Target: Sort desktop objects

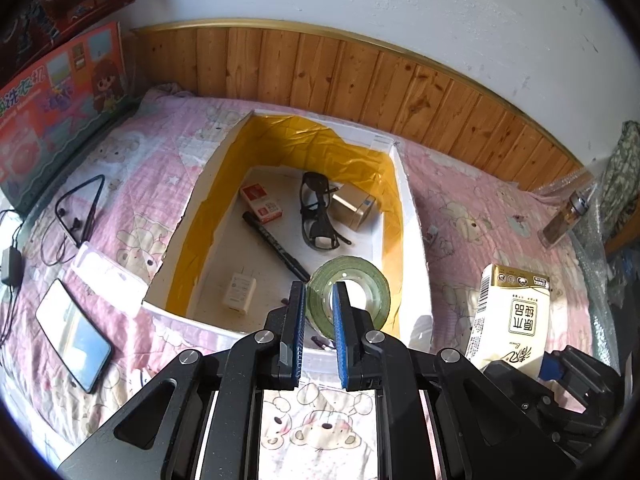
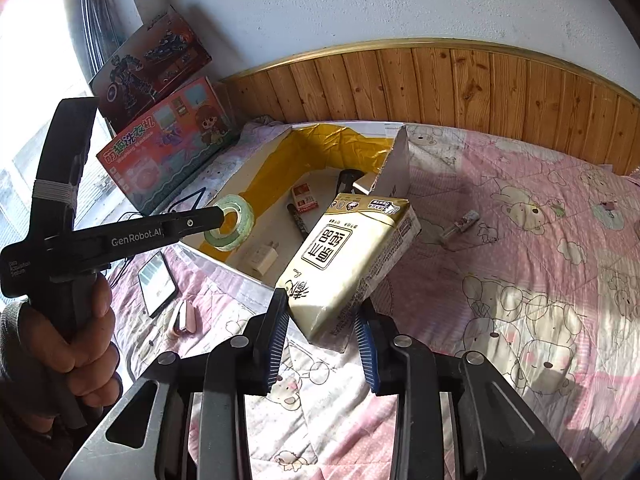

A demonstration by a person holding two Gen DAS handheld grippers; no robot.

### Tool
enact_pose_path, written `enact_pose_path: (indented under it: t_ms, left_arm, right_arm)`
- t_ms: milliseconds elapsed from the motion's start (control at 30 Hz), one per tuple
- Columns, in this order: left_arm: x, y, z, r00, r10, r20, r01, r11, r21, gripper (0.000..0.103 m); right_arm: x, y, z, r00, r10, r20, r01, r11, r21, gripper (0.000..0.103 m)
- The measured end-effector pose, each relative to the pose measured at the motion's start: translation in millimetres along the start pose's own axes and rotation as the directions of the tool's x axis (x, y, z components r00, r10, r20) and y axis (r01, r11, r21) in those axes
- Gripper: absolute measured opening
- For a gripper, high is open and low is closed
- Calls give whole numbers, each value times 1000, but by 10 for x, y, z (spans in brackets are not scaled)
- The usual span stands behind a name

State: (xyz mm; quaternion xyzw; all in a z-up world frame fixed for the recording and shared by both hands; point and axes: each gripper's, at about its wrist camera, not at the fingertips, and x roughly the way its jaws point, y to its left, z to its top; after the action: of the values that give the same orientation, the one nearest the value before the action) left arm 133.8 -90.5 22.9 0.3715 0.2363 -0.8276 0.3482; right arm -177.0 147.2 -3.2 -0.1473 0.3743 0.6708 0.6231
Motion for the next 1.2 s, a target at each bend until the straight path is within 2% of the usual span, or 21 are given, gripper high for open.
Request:
enact_pose_path:
  t_ms: [400,1200]
  left_arm:
    - [78,133,104,1000,-7,-1,7,1000,-14,13]
    - [425,333,409,1000,-3,-24,2,999,-43,13]
  right_arm:
    - [148,265,239,999,39,-24,-41,993,-108,34]
    - [575,475,769,995,33,-89,-58,953,-297,34]
